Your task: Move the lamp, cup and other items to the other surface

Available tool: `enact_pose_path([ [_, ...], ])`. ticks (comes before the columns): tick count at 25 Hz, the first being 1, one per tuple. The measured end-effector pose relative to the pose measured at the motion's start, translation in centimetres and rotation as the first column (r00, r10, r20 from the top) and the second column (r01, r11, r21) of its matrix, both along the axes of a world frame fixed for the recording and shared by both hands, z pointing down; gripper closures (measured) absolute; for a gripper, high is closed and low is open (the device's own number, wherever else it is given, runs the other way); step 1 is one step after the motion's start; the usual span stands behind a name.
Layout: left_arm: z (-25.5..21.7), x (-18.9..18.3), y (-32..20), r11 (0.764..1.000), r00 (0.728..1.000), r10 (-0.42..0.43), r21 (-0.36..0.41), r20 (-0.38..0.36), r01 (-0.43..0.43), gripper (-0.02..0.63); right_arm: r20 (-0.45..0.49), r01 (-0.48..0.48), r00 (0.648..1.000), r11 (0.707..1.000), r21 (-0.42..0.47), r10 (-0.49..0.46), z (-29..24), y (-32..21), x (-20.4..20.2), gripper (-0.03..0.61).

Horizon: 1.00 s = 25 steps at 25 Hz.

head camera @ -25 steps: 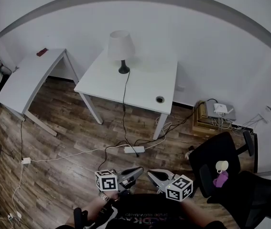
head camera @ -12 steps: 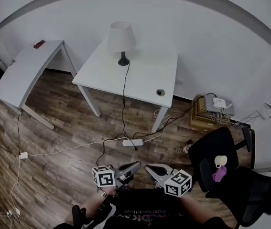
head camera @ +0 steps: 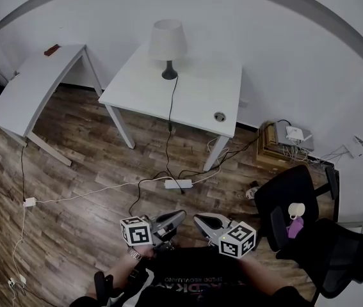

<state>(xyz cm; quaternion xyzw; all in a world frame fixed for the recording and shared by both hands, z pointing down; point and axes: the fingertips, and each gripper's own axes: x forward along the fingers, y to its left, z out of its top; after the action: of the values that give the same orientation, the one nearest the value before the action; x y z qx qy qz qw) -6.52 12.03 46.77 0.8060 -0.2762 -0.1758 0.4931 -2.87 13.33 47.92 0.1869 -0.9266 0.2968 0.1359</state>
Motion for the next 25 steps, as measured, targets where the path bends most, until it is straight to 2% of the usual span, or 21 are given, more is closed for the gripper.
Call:
enact_pose_path([
  [13, 0.4, -9.7, 2.2, 0.996, 0.996, -0.092, 0.007, 0.017, 0.092, 0.617, 0.069, -0.064, 0.995, 0.997, -0.046, 0.068, 0.0, -1.3, -6.9, 0.574],
  [21, 0.3, -13.2, 3.1, 0.986, 0.986, -0.165, 0.008, 0.004, 0.165, 0.616, 0.076, -0.040, 0.996, 0.999, -0.024, 0.041, -0.7, -2.1, -9.7, 0.574],
  [25, -0.4, -15.7, 2.9, 0.971, 0.971, -0.238, 0.017, 0.011, 0.238, 0.617, 0.092, -0.027, 0.995, 1.000, -0.012, 0.028, -1.1, -4.2, -10.9, 0.572],
])
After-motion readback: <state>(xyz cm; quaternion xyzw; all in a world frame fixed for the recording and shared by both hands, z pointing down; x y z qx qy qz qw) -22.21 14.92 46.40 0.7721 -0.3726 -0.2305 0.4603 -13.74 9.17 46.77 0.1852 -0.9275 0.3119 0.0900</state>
